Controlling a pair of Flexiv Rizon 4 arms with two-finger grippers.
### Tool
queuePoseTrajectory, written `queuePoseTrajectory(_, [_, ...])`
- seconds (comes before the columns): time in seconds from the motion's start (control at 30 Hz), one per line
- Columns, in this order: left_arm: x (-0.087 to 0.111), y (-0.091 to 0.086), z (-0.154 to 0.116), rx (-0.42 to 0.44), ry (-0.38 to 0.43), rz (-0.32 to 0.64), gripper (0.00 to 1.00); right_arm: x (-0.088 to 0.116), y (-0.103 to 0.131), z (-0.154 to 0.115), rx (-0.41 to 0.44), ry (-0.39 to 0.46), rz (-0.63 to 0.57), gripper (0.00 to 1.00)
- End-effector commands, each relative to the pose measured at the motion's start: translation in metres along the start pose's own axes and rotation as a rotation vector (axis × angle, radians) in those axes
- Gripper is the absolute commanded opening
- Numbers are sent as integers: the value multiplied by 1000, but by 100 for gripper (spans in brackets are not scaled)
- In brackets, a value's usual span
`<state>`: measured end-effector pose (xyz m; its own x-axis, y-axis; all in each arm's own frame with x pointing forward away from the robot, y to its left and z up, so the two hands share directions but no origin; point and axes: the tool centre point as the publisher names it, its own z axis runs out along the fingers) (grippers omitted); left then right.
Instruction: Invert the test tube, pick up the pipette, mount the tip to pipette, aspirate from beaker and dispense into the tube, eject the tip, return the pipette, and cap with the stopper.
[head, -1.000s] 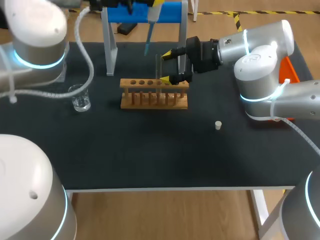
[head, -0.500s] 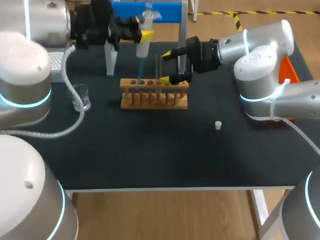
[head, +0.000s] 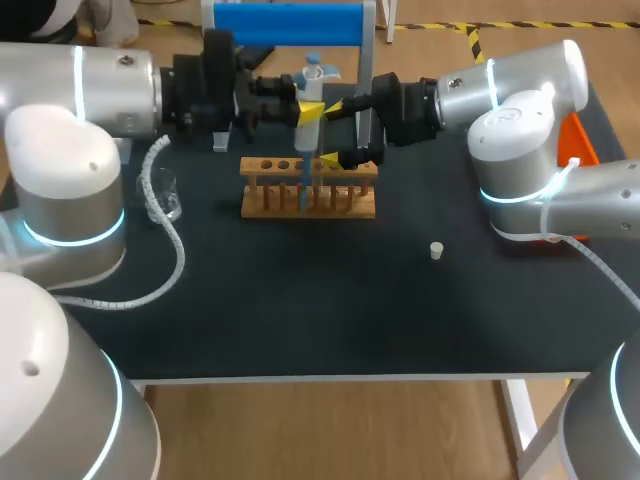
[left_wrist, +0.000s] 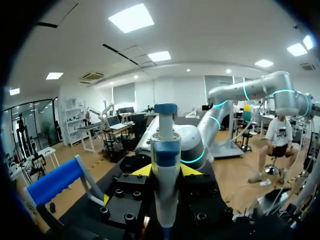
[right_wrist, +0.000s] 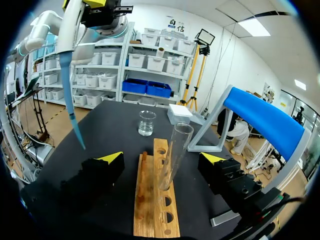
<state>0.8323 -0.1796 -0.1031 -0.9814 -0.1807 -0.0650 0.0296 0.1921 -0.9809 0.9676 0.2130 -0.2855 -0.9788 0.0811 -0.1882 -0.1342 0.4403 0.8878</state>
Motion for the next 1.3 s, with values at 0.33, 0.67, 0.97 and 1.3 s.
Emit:
queuePoseTrajectory(0.33, [-6,5,17,23,16,-18,0,0,0,0,1,0,0,100])
queuePoseTrajectory(0.67, [-4,4,16,20,16,-20,0,0,0,0,1,0,0,100])
queuePoseTrajectory(0.97, [-4,4,16,20,16,-20,0,0,0,0,1,0,0,100])
queuePoseTrajectory(1.3, [-4,4,16,20,16,-20,0,-2,-2,-14,-8,-12,11,100])
